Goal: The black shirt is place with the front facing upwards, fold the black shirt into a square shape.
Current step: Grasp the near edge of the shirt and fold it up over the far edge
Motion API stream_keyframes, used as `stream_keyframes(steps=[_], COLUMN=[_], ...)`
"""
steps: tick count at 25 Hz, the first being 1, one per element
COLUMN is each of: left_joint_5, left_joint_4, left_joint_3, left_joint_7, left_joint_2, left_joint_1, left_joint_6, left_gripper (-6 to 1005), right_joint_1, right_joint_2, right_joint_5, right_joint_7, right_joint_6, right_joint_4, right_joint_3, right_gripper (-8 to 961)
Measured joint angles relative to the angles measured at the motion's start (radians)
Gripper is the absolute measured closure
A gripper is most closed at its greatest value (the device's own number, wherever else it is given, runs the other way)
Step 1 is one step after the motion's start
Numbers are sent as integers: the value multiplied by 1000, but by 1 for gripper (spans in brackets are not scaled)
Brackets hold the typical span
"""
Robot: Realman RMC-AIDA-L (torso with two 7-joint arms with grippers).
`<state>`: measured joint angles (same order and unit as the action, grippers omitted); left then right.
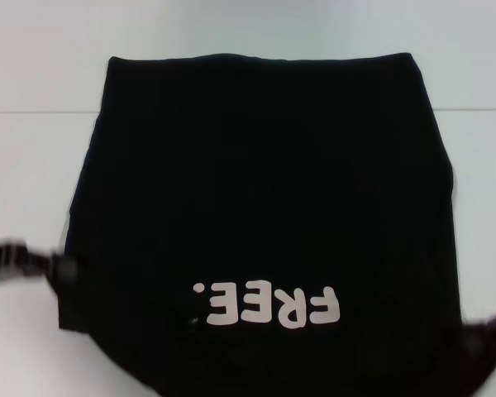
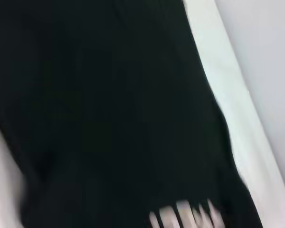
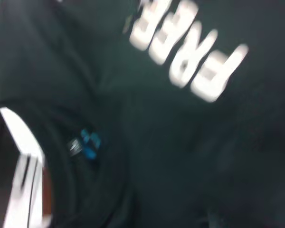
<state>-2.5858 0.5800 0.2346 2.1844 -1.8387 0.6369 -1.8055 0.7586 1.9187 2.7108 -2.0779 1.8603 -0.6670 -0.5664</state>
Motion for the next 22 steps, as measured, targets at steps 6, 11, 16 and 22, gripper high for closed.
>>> stream_keyframes(steps=[6,11,16,22], left_joint_5=[150,331,434,521], left_joint_4=[-36,-119,-131,-132], left_joint_3=[-91,-95,-95,-92], left_joint_7=[41,-20,-125,-195], left_joint_2=[-13,-51,-99,-144], left_joint_1=[1,-8,6,19], left_joint_6=[241,411,501,628], left_gripper=[973,973,973,973], right_joint_1=[-37,-54,-48,-48], right_joint_2=[-67,-40,13,58], right_joint_5=[-171,-330,-448,-552], right_joint_7=[-86,-68,-17,46], right_joint_6=[-196,-330,-483,-645], right_joint_4=[90,129,147,150], right_joint_3=[228,237,235,232], right_gripper=[915,906,897,886])
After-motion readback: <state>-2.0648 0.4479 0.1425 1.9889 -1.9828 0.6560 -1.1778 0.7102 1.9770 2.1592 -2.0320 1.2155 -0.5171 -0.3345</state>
